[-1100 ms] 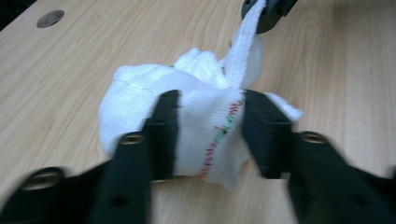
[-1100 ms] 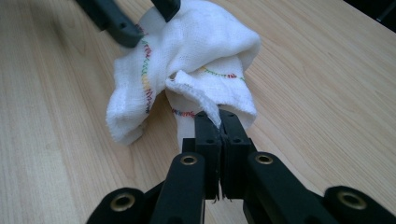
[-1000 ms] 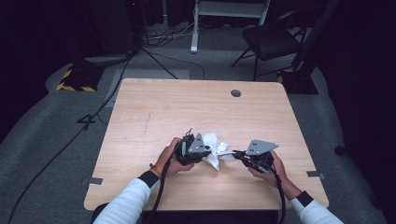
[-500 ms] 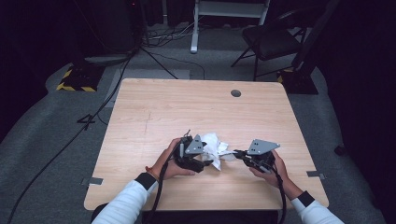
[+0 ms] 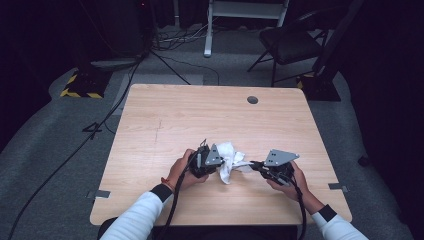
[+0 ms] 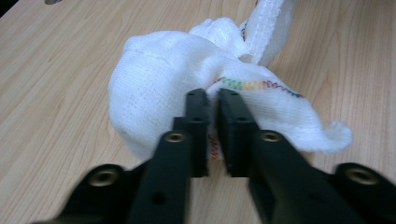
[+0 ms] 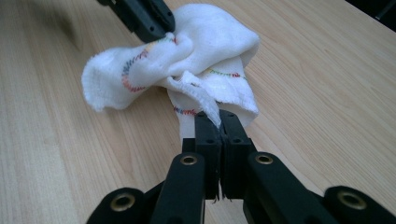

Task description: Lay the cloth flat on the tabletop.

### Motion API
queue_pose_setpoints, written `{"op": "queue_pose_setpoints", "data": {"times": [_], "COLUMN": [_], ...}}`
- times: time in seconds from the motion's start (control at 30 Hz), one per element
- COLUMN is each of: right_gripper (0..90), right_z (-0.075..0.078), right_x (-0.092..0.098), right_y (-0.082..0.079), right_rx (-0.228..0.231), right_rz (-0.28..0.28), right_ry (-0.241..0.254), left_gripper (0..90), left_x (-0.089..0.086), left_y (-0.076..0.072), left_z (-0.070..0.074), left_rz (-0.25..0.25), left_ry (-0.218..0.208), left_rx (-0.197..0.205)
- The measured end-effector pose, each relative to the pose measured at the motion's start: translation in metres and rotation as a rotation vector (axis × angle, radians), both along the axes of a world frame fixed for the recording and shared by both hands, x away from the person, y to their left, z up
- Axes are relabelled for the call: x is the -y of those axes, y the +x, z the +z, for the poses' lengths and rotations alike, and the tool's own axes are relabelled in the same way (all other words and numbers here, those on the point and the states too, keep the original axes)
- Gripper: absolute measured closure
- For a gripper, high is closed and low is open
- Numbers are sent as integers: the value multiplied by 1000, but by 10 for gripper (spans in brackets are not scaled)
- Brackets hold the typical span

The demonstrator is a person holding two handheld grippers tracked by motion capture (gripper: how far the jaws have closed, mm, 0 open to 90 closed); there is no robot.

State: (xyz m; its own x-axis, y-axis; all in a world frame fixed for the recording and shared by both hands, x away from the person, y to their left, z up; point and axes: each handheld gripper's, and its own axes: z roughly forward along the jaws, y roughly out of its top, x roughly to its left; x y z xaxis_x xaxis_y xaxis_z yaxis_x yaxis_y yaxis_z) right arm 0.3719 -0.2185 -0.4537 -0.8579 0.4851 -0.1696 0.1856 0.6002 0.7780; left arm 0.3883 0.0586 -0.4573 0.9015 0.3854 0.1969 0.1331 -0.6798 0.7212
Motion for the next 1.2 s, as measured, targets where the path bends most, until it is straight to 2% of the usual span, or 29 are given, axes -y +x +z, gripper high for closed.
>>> {"op": "queue_pose_setpoints", "data": {"times": [0.03,0.07,0.1,0.13,0.17,0.2,0.23,0.27,0.33,0.37,0.4,0.43,0.47,0.5,0.57,0.6,0.67,0.73,0.77,0.8,0.83,0.87,0.97,1.0,1.03,1.07,1.1,1.13,1.2], "right_gripper": [884,884,884,884,884,884,885,884,884,884,884,885,885,884,884,884,884,884,884,884,884,884,884,884,885,885,884,884,884], "right_z": [1,1,3,5,5,8,9,10,10,10,10,10,10,10,10,10,10,10,10,10,10,11,11,11,11,11,11,11,13], "right_x": [1,1,4,6,6,10,11,13,13,13,12,11,11,10,10,10,11,11,11,11,10,10,10,10,11,11,11,12,17], "right_y": [0,0,-1,0,0,0,1,1,2,2,1,1,1,0,0,0,1,1,1,1,1,0,0,0,0,0,0,0,1], "right_rx": [3,3,9,10,10,15,17,17,15,14,18,19,19,21,22,19,18,18,19,16,18,17,18,19,20,20,22,23,22], "right_rz": [-3,-3,-8,-10,-10,-22,-28,-31,-32,-34,-30,-27,-27,-23,-22,-23,-24,-24,-24,-25,-22,-22,-23,-23,-22,-22,-22,-25,-27], "right_ry": [0,0,1,5,5,20,26,29,30,31,26,24,24,24,24,26,25,27,30,31,30,31,29,29,26,26,25,25,40], "left_gripper": [899,900,900,900,900,900,899,890,703,703,552,461,461,314,242,242,218,222,284,392,575,643,756,756,804,836,836,882,894], "left_x": [-9,-9,-17,-28,-28,-39,-40,-39,-34,-28,-21,-13,-6,7,11,15,23,25,26,27,27,24,24,24,21,21,16,9,-3], "left_y": [3,3,5,7,7,9,8,6,3,0,-2,-5,-6,-6,-5,-3,0,1,1,2,3,6,9,10,14,14,15,16,18], "left_z": [8,8,15,22,22,27,28,28,28,26,24,22,19,13,9,5,-2,-3,-3,-2,-2,-2,-3,-3,2,2,6,11,19], "left_rz": [11,11,27,42,42,42,11,6,4,-6,-14,-11,-12,-15,-10,-6,14,24,36,49,66,55,51,42,23,23,23,22,26], "left_ry": [-53,-53,-86,-139,-139,-178,-186,-182,-166,-160,-149,-136,-122,-95,-91,-86,-56,-48,-33,-21,-18,-18,-4,-3,-38,-38,-67,-106,-148], "left_rx": [-9,-9,-7,-11,-11,-33,-48,-39,-34,-43,-52,-49,-56,-83,-100,-113,-92,-83,-63,-35,-17,-11,12,13,-17,-17,-26,-29,-47]}}
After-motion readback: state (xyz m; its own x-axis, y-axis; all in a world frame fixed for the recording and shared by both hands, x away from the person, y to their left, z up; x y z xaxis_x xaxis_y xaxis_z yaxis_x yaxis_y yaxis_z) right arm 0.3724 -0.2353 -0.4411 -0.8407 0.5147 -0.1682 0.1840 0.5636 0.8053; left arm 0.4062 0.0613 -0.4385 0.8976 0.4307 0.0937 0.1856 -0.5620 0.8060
